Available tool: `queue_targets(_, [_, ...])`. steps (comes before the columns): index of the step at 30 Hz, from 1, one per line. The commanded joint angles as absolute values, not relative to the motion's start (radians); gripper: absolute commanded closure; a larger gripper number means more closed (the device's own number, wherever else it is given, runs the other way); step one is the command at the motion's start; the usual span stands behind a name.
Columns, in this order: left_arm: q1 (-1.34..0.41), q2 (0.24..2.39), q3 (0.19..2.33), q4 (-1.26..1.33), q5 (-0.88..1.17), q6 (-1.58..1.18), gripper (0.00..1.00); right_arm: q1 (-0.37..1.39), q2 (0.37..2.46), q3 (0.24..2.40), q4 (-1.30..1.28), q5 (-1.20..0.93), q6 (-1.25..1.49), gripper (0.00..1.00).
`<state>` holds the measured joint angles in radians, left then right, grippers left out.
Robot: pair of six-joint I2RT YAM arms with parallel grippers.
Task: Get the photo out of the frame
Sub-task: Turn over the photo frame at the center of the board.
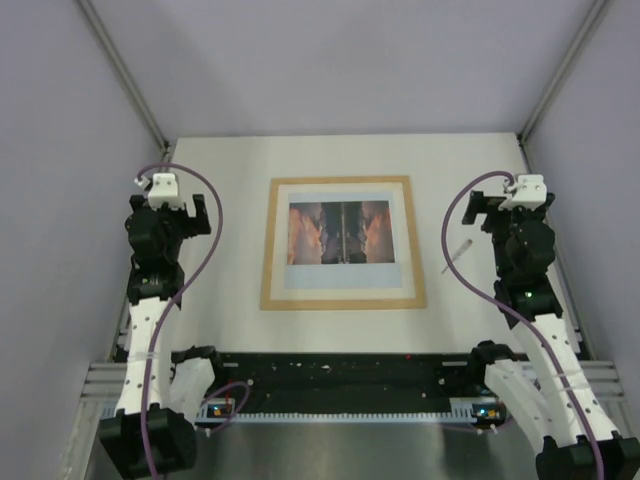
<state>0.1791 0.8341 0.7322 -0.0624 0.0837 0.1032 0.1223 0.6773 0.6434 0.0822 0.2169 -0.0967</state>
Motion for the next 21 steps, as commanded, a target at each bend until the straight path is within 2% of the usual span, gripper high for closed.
queue_targets(1, [0.184, 0.845, 0.729, -0.020, 0.123, 0.100, 0.01, 0.135, 0.693, 0.678, 0.141, 0.252, -0.132, 0.01])
queue_targets(7, [0.184, 0.862, 0.733, -0.038, 0.169, 0.135, 0.01, 0.135, 0.716, 0.686, 0.089, 0.147, -0.313, 0.01])
queue_targets(13, [0.183, 0.885, 0.775, -0.115, 0.244, 0.199, 0.01, 0.135, 0.770, 0.773, -0.119, -0.023, -0.402, 0.01])
queue_targets(21, [0.181, 0.888, 0.810, -0.267, 0.307, 0.354, 0.01, 0.135, 0.811, 0.759, -0.229, 0.020, -0.508, 0.01])
